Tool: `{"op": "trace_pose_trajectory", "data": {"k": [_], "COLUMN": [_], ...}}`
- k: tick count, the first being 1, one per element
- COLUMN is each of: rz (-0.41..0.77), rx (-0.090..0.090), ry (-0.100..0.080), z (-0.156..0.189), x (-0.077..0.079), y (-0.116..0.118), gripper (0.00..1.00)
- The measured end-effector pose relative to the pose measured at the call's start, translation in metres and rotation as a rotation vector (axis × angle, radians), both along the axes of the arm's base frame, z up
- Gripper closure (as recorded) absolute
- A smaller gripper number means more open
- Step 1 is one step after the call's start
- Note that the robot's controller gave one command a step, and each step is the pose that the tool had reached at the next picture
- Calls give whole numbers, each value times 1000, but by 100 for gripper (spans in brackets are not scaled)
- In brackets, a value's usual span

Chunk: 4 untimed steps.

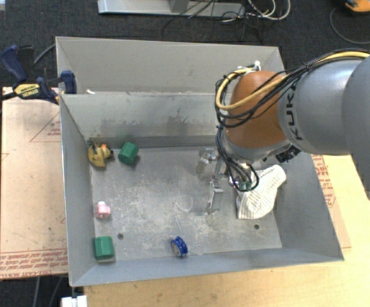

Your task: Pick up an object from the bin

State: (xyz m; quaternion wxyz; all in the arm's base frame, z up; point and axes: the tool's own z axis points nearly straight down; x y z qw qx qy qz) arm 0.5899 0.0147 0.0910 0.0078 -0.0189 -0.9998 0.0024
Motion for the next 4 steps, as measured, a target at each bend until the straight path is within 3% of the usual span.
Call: {"op": "trace_pose_trajectory", "data": {"k": [1,2,3,4], "rz": [411,-12,104,4], "rx": [10,2,5,4], "ry": [-20,-11,-16,-15], "z": [76,48,59,-9], "x": [-23,11,7,-12], "y": [10,-34,-59,-105], "gripper": [0,0,0,0]}}
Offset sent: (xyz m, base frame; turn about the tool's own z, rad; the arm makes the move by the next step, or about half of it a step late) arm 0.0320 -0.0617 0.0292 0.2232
